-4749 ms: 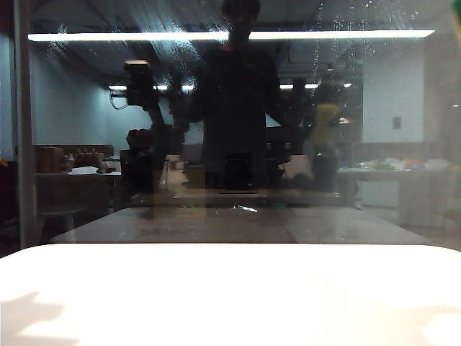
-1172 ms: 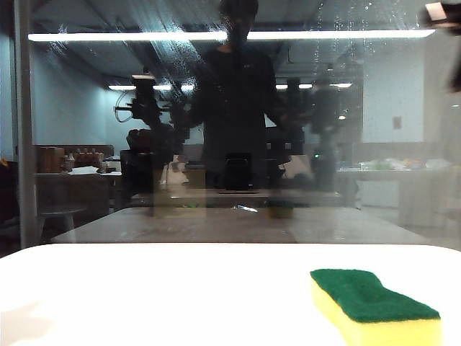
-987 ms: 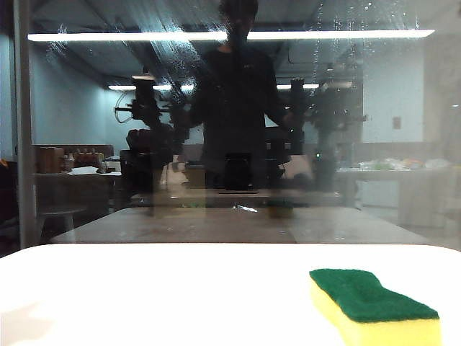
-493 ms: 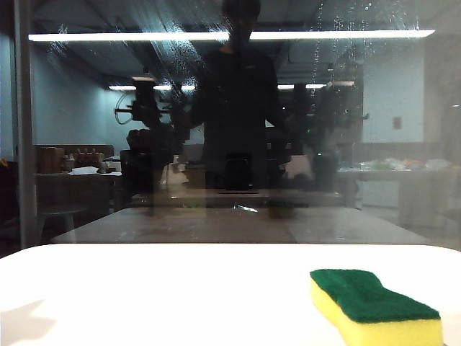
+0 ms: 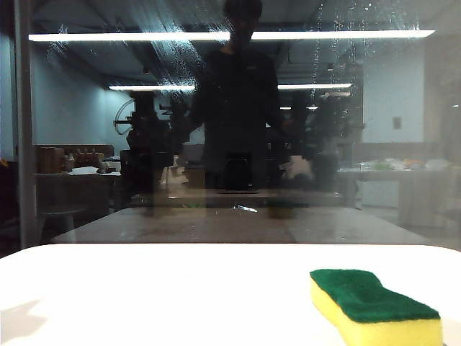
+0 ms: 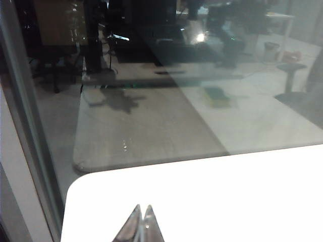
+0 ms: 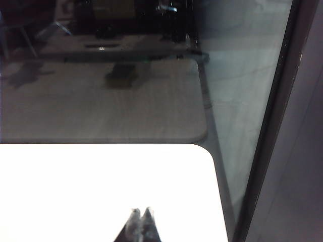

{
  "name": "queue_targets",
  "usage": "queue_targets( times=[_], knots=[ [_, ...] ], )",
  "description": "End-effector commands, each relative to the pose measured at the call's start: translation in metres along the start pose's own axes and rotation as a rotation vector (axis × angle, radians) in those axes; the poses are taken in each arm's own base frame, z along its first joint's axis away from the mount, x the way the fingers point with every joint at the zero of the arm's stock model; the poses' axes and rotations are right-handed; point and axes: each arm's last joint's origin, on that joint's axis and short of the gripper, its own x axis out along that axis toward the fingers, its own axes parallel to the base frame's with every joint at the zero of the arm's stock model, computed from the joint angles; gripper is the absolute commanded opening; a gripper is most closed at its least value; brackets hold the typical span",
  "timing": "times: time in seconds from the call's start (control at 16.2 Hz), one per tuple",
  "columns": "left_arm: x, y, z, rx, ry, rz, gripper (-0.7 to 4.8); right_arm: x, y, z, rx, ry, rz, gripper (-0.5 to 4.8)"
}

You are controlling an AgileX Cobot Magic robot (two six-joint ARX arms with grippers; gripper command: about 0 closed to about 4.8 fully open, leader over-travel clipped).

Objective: Reach upward to find where there is water on the glass, pick up the sponge from the table, dry the water, and finally place the sponge back on the table.

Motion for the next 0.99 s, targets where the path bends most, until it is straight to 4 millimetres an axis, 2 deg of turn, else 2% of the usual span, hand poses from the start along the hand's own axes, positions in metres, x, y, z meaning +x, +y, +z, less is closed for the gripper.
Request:
queue_targets(
  times=[0.06,0.43,0.99],
  knots=[
    [0.005,0.001,-0.007,-0.003,-0.004,-0.006,-0.06,-0.006,0.0,-0.002,0.001,-0.067,-0.004,-0.08],
    [0.016,0.004,-0.024,-0.024,-0.031,-0.002,-0.06,0.001,-0.001,-0.016,0.005,-0.038,0.002,-0.08],
    [0.03,0.007,-0.057,-0.04,-0.02,0.001,-0.06,0.021,-0.003,-0.056,0.004,0.04,-0.002,-0.08]
  ],
)
